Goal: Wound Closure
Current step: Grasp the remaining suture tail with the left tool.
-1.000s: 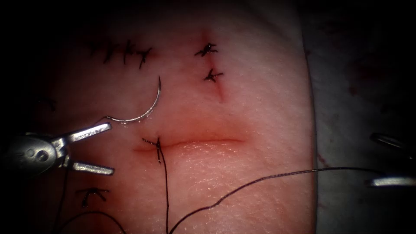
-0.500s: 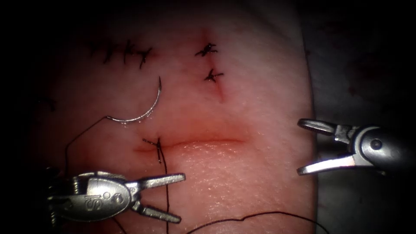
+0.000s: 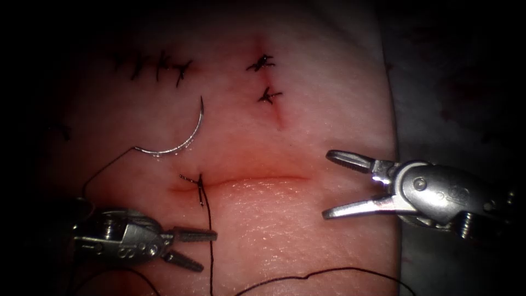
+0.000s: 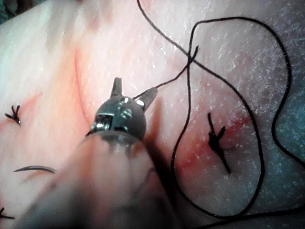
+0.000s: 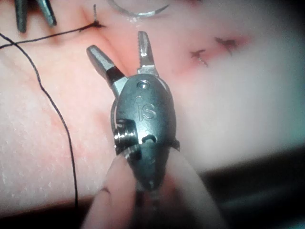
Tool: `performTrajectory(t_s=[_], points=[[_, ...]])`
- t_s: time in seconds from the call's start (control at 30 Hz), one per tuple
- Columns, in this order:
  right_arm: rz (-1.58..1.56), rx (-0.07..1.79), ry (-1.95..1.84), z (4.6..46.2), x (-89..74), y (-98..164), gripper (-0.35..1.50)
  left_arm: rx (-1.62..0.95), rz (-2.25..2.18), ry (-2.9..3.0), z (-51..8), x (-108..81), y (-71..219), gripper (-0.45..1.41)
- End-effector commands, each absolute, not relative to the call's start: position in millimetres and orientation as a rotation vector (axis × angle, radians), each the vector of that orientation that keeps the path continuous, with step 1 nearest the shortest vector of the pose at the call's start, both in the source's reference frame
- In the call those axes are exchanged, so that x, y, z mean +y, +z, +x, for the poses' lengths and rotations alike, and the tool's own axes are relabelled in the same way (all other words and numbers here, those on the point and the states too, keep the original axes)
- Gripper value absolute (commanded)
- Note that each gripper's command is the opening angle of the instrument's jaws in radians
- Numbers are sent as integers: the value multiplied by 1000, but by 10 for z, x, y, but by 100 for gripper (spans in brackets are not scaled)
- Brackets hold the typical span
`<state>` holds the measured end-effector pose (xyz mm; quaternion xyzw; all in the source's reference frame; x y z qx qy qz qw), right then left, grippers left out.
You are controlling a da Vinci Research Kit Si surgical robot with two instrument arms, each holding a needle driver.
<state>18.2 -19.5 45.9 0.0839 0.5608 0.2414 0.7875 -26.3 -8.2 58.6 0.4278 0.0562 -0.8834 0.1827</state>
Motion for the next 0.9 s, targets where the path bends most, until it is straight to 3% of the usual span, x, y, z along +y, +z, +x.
performTrajectory(t_s=[0.03,0.37,0.4,0.73,0.77,0.83,0.9], points=[[184,1224,505,193,-195,461,138,134,1150,-2470,-272,-84,597,34],[191,1273,472,189,-200,455,126,61,880,-2342,-284,-96,603,41],[189,1275,473,188,-199,456,125,62,884,-2336,-285,-99,602,32],[180,1286,477,186,-197,461,121,40,890,-2220,-297,-137,573,34],[180,1286,477,186,-197,461,121,41,891,-2221,-297,-136,571,20],[179,1286,477,187,-197,461,118,44,894,-2222,-297,-132,570,-45],[178,1286,477,188,-198,461,110,23,900,-2234,-297,-128,571,-45]])
